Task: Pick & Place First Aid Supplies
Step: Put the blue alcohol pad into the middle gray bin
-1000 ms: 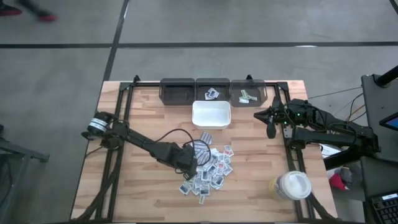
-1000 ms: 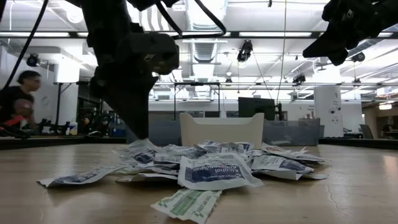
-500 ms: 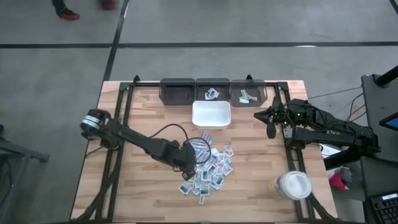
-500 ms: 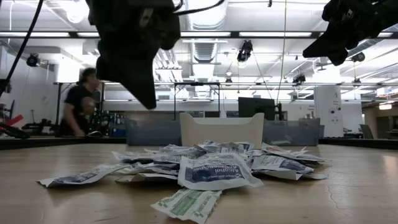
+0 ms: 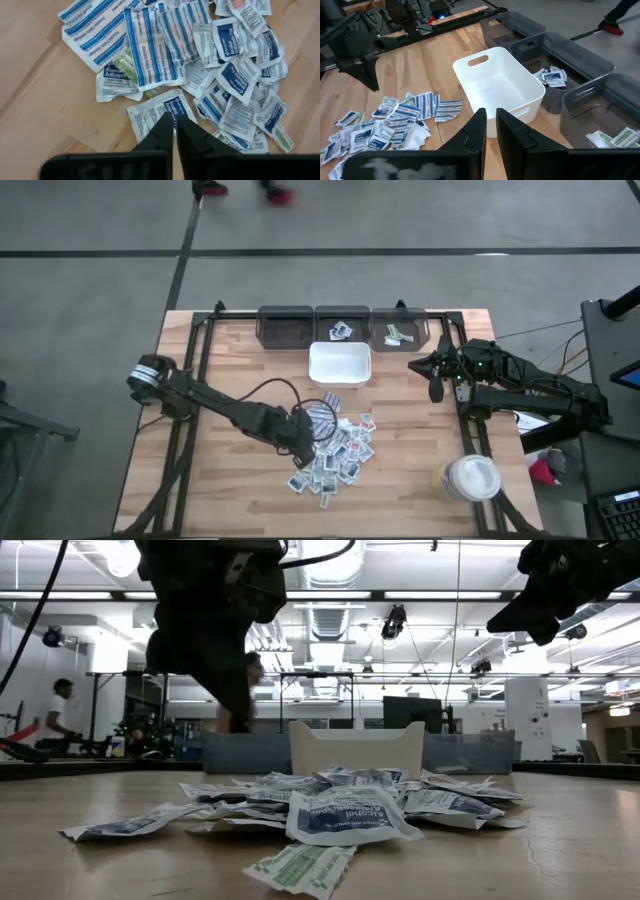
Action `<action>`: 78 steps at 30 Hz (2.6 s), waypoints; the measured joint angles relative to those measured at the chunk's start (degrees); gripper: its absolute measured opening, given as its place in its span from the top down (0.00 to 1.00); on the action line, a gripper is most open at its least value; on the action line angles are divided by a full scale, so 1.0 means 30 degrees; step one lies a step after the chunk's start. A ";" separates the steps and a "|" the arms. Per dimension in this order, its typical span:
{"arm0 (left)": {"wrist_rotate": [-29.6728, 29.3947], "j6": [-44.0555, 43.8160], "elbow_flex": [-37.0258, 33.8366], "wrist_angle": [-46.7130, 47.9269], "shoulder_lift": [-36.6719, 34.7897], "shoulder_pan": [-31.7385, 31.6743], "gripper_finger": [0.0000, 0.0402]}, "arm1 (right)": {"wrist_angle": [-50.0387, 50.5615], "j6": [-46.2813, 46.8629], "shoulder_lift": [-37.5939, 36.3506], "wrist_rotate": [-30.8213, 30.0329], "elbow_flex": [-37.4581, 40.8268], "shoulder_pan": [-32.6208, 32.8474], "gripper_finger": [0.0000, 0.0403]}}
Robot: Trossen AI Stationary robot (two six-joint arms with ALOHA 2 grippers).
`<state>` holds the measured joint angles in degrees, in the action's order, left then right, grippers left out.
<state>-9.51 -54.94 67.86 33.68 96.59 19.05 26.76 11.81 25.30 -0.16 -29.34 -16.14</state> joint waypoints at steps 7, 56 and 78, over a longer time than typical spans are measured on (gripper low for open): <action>0.0059 -0.1913 -0.0957 0.0113 0.0565 -0.0080 0.71 | 0.0000 0.0000 0.0007 0.0000 0.0000 -0.0006 0.90; 0.1063 -0.2242 -0.3332 -0.2588 0.1723 -0.0758 0.98 | -0.0007 0.0000 0.0000 0.0000 0.0007 -0.0005 0.90; 0.0273 -0.1784 -0.2852 -0.1060 0.0583 -0.0721 1.00 | -0.0004 0.0000 0.0000 0.0003 0.0007 -0.0004 0.90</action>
<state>-8.69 -60.30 59.31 30.50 98.34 16.88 26.75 11.81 25.30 -0.16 -29.32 -16.15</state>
